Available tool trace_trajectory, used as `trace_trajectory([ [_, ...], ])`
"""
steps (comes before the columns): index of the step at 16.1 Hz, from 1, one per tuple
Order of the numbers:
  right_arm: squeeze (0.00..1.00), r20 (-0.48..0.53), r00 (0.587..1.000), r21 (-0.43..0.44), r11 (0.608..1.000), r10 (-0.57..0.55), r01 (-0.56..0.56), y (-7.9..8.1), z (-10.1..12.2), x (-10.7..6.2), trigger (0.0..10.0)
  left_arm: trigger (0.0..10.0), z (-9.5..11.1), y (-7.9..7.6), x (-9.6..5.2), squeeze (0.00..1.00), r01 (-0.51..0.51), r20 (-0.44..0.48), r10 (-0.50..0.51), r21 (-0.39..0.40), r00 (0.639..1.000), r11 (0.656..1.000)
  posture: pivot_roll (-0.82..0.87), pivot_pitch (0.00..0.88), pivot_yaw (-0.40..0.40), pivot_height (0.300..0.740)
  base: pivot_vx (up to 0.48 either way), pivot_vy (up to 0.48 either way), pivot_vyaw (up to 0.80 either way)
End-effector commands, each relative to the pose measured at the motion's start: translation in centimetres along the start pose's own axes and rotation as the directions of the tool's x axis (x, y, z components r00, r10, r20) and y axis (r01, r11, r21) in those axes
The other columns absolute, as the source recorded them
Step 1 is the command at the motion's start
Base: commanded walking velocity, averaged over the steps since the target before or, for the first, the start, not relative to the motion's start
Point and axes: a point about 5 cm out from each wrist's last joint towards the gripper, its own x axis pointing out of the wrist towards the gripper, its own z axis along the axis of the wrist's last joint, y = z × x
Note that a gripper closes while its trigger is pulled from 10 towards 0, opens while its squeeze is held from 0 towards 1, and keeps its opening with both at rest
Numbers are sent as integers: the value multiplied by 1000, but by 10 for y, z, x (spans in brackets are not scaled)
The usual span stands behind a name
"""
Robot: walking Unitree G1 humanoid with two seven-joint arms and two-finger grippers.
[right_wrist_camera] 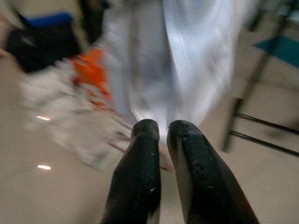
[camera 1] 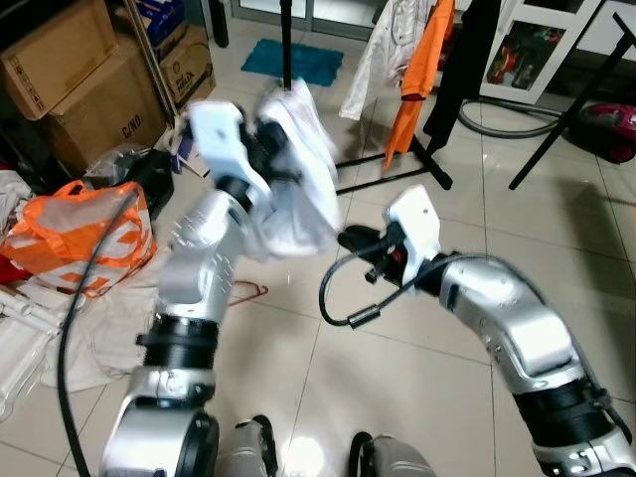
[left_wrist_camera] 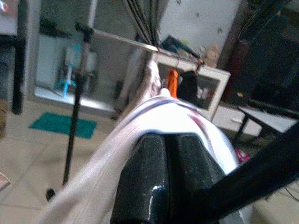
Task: Hang hanger
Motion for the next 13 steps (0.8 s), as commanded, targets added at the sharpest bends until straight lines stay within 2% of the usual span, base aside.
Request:
trace_trajectory([
  [1,1000,-2,999,-51,997,-50,50,-4,-4,0,10000,10000,10,-6,3,0,19,49,-20,14,999,1000,-134,157,-42,740,0,0,0],
  [3,1000,52,985,-52,985,-164,167,-16,0,2,10000,10000,12,-7,3,0,22,59,-23,18,998,1000,-128,152,-45,740,0,0,0],
  [4,1000,52,985,-52,985,-164,167,-16,0,2,10000,10000,12,-7,3,0,22,59,-23,18,998,1000,-128,152,-45,740,0,0,0],
  [5,1000,109,960,-31,964,-258,263,-27,6,1,10000,10000,11,-7,2,0,23,57,-24,18,998,1000,-123,154,-46,740,0,0,0],
  [7,1000,184,916,30,933,-357,358,-41,16,-3,10000,10000,10,-6,1,0,25,55,-26,19,998,1000,-122,156,-43,740,0,0,0],
  [8,1000,184,916,30,933,-357,358,-41,16,-3,10000,10000,10,-6,1,0,25,55,-26,19,998,1000,-122,156,-43,740,0,0,0],
  [9,1000,211,886,52,909,-414,413,-51,21,-4,10000,10000,10,-6,1,0,27,53,-29,26,998,999,-122,158,-42,740,0,0,0],
  [10,59,271,845,134,887,-461,442,-62,36,-6,10000,10000,9,-6,0,0,30,50,-32,29,998,999,-122,158,-42,740,0,0,0],
  [11,0,311,836,179,892,-452,415,-69,50,-8,10000,10000,8,-7,0,0,39,44,-40,28,998,999,-120,162,-39,740,0,0,0],
  [13,0,343,848,189,914,-404,359,-74,62,-9,10000,10000,7,-8,-1,0,53,36,-54,25,998,998,-120,164,-36,740,0,0,0],
])
